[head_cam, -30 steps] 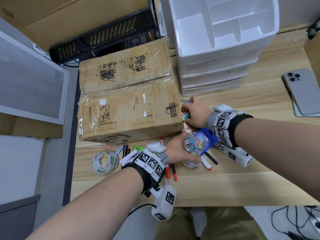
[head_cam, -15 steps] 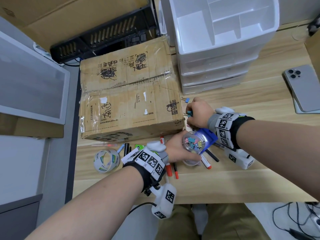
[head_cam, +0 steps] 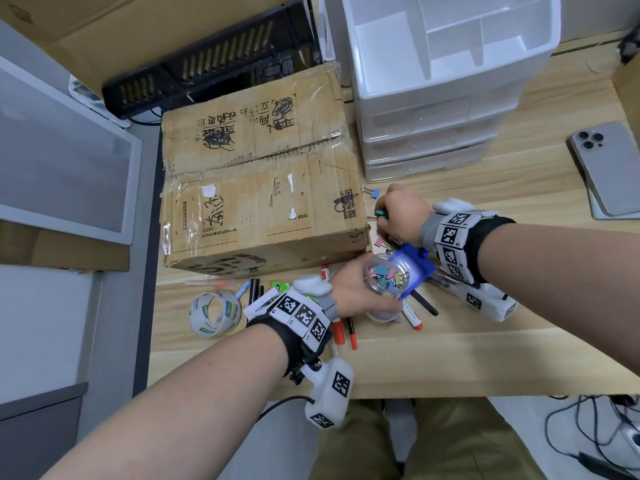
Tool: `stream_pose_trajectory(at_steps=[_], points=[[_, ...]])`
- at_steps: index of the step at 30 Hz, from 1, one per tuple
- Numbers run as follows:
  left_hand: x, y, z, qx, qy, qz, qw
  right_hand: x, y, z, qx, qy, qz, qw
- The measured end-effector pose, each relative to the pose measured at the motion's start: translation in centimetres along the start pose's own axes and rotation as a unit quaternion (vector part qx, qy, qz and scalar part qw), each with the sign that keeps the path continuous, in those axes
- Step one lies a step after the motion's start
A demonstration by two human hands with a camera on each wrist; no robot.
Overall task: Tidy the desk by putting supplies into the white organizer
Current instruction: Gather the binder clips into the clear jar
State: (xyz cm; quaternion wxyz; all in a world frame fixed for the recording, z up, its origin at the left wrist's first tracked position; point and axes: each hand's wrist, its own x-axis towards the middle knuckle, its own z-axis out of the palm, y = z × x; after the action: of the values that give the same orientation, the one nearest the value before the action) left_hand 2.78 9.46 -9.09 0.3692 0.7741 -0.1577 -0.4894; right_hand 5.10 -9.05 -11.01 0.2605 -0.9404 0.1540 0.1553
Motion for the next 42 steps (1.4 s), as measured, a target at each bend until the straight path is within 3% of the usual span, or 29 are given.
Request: stream_pose_trajectory(at_steps=[3,14,18,22,27,33,39,42], points=[[0.2,0.0,0.1,0.010,0.010,0.005,1.000,-0.2,0.2,-0.3,0.003,-0.004,-0.005,1.000],[0.3,-0.3,0.8,0.026,0.006,0.008,1.000,-1.7,2.1,-5.0,0.182,-0.035,0.095,0.978],[0.1,0.0,1.0,0.027,0.006,0.009,1.000,-3.6,1.4,-6.6,0.368,-0.195,0.082,0.906],[0.1,0.4,1.4,0.018,0.003,0.017,1.000,-5.6,0.2,-7.3,0.349,-0.301,0.031,0.887],[0.1,0.9,1.8,0.025,-0.008,0.020,0.999,-7.1,-0.2,-7.4,0.313,-0.372,0.004,0.874],[-0.7,1.5,1.7,0.038,-0.021,0.037,0.998,-7.4,0.2,-8.3,0.390,-0.479,0.050,0.784],[-0.9,0.9,1.8,0.053,-0.010,0.039,0.998,-7.2,1.2,-9.1,0.478,-0.464,0.075,0.742],[-1.0,0.5,1.6,0.063,-0.002,0.044,0.997,-6.4,2.1,-9.2,0.540,-0.330,0.127,0.764]])
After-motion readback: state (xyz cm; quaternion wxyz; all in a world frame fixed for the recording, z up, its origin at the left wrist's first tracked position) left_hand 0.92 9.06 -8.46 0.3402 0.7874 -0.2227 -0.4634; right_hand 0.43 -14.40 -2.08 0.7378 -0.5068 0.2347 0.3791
